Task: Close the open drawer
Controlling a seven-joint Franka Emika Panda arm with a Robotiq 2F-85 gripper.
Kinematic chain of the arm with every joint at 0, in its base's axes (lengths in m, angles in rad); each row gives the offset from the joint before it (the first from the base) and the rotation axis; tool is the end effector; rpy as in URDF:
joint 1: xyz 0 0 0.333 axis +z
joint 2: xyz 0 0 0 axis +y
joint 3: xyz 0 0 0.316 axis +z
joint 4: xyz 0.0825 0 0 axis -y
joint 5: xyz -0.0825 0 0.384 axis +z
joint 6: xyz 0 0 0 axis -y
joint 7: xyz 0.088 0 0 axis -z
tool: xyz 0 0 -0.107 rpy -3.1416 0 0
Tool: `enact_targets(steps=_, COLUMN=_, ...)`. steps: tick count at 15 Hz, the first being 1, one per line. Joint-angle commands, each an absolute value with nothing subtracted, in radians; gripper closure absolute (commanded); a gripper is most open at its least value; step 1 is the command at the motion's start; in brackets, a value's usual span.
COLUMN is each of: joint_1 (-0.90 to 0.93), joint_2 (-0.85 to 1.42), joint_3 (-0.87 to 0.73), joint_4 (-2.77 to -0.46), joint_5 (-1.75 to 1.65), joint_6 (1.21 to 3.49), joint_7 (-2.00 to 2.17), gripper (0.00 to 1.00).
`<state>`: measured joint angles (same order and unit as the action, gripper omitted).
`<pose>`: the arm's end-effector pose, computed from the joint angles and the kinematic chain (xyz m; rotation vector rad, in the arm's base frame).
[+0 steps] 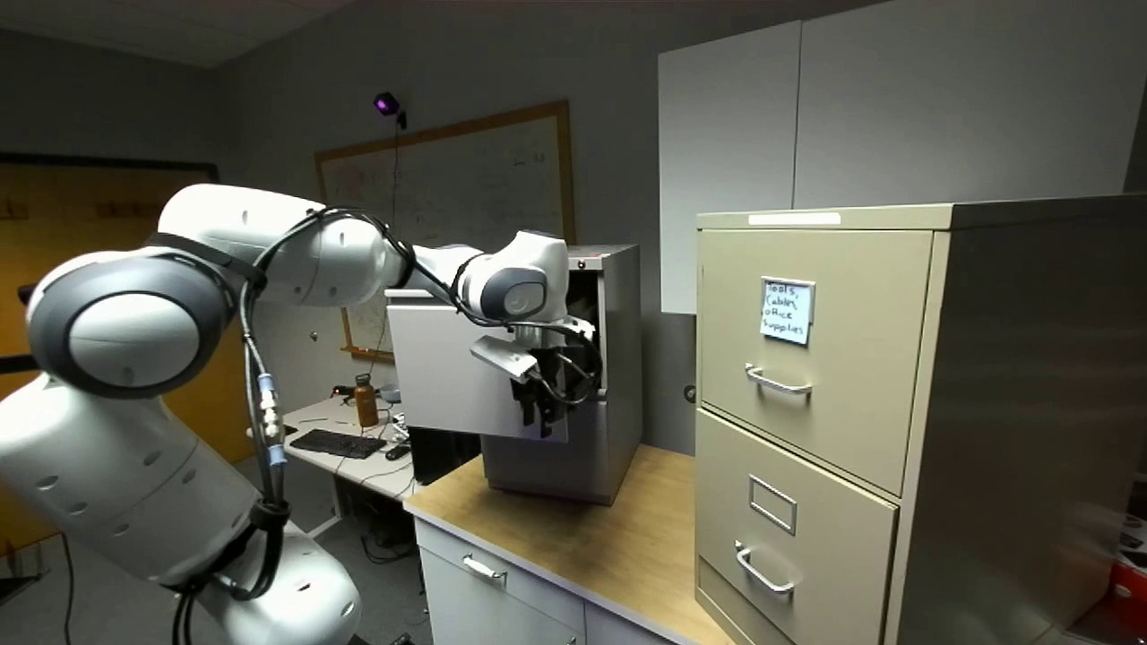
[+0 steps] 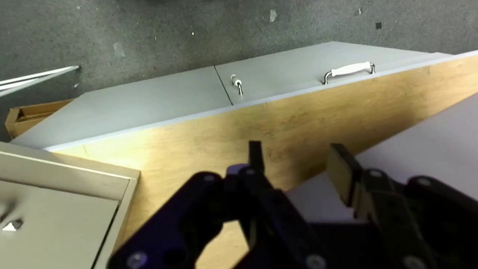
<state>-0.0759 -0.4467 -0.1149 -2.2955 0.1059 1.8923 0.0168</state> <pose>0.4159 -0.0772 0.5240 -2.9741 0.3419 -0.0783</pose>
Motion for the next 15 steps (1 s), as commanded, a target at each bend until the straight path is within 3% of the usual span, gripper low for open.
enact_targets(steps=1, joint_1=-0.079, joint_2=-0.491, joint_3=-0.069, joint_4=-2.262, joint_5=0.091, joint_6=1.919, joint_7=0.065, gripper=0.82)
enact_targets(steps=4, joint_1=-0.066, joint_2=-0.507, joint_3=-0.052, joint_4=-2.232, joint_5=0.107, joint_6=1.971, joint_7=0.059, gripper=1.00)
enact_targets(steps=8, joint_1=-0.027, joint_2=-0.506, joint_3=-0.060, joint_4=-2.204, joint_5=0.153, joint_6=2.091, joint_7=0.009, gripper=1.00)
enact_targets(steps=15, joint_1=0.046, joint_2=-0.379, joint_3=-0.061, joint_4=-2.048, joint_5=0.252, joint_6=2.056, joint_7=-0.051, gripper=1.00)
